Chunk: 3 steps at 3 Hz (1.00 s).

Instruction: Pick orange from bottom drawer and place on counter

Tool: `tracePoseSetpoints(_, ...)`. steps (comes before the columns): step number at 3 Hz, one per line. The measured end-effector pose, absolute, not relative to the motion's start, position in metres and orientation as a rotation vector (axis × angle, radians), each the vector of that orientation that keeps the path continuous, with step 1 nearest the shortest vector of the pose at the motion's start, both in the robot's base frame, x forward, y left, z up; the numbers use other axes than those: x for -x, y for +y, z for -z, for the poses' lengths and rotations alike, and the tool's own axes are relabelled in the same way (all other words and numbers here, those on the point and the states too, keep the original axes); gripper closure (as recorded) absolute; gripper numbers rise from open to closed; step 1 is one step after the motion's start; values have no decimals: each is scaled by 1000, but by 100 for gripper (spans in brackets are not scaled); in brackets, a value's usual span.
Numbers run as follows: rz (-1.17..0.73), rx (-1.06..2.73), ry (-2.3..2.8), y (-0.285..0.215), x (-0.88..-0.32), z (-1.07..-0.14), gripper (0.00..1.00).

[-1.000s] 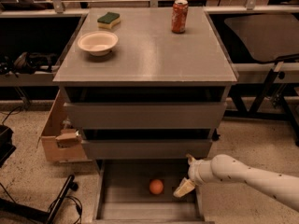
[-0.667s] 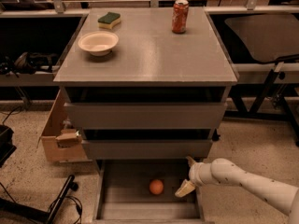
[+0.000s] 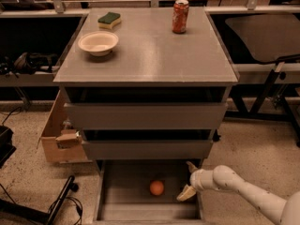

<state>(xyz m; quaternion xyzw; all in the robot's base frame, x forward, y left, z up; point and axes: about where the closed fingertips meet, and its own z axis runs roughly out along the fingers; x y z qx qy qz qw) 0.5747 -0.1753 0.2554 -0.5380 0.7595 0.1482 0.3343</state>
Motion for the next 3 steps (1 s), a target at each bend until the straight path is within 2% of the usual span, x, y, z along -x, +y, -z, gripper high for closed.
tracePoseSetpoints(3,-614,1410,1928,-124,-584,-177,0)
